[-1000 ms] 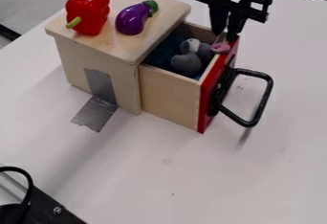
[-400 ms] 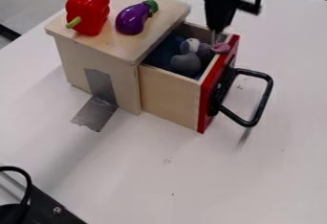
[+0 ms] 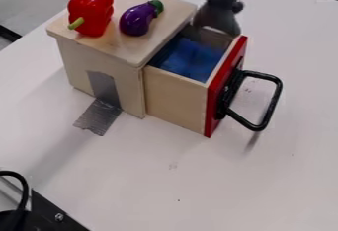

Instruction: Take the black object out of the drawer and put it on the left side of the table

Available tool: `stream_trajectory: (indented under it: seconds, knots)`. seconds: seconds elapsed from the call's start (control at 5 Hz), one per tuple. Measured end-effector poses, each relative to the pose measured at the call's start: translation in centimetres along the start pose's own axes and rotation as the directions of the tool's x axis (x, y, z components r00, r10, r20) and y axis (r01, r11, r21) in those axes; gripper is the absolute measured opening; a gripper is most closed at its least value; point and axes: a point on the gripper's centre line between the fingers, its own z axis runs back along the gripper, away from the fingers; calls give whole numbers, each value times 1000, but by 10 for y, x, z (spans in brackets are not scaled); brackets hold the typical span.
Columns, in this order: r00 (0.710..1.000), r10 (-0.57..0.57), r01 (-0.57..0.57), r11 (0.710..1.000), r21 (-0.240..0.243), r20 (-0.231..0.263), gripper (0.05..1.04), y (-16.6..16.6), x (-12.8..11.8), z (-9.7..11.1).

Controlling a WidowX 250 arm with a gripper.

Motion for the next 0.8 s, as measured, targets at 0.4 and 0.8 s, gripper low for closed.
stream_trajectory:
  seconds: [0.4, 0.8]
  knots:
    - [1000, 1, 0, 1000, -29, 26, 53, 9, -52, 53]
    - [999, -16, 17, 999, 28, -41, 53, 32, -124, 39]
